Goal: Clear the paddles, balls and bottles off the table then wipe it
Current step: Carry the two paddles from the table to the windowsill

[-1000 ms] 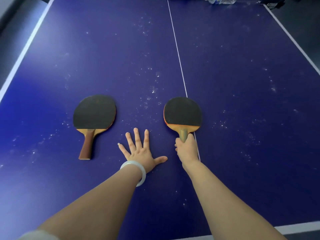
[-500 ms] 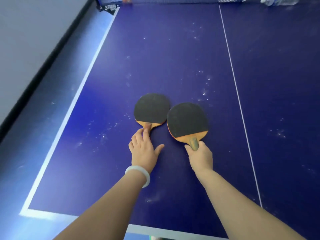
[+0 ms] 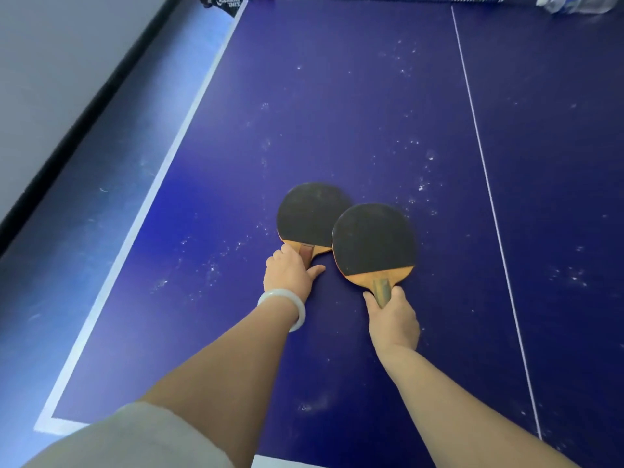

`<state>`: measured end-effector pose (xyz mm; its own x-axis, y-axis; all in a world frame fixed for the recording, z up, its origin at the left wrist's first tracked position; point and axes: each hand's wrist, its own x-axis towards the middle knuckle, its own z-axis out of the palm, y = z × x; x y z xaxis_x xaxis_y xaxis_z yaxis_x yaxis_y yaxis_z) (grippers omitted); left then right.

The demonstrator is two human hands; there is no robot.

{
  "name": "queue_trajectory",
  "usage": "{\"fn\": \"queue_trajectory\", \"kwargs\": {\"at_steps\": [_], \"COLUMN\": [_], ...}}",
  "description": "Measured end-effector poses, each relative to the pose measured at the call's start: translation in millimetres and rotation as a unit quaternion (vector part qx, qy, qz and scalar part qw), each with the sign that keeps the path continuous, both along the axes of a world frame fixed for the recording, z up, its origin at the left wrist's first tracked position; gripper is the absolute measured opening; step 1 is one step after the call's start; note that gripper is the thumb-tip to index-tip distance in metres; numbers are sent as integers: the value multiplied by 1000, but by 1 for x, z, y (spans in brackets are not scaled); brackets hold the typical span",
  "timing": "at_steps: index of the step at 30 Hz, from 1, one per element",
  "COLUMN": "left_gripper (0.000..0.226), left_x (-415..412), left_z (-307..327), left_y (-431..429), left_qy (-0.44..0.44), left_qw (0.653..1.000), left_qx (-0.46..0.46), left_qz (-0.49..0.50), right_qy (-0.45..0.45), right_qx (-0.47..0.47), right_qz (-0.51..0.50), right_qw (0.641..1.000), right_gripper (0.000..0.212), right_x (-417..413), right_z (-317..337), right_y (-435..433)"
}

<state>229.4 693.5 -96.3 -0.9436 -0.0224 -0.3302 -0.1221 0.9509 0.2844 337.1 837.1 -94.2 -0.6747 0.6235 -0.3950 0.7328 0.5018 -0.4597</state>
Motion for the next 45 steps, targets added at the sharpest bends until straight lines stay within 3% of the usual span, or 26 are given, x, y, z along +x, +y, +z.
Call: {"fn": "queue_trajectory", "kwargs": {"at_steps": [8, 15, 22, 27, 37, 45], "left_gripper": [26, 20, 20, 18, 10, 7], "left_x": [0, 28, 102, 164, 236, 268], "left_z": [10, 21, 31, 45, 96, 92], "left_y": [-7, -17, -47, -80, -201, -382], "left_qy": [-75, -123, -129, -77, 23, 15], "left_qw": [992, 955, 950, 946, 884, 842], "left_qx": [89, 227, 225, 216, 255, 249], "left_qz": [51, 144, 172, 230, 391, 479], "right_qy": [13, 53, 63, 58, 67, 23], "right_qx": [-15, -55, -60, -73, -146, -167], "right_qz": [16, 40, 113, 208, 379, 463], "right_qw": [1000, 996, 990, 974, 911, 870], "right_gripper": [33, 30, 26, 22, 18, 17], "right_x": [2, 14, 37, 47, 45, 45], "right_z": [3, 9, 29, 41, 78, 80], "right_y": [1, -1, -3, -29, -184, -382]}}
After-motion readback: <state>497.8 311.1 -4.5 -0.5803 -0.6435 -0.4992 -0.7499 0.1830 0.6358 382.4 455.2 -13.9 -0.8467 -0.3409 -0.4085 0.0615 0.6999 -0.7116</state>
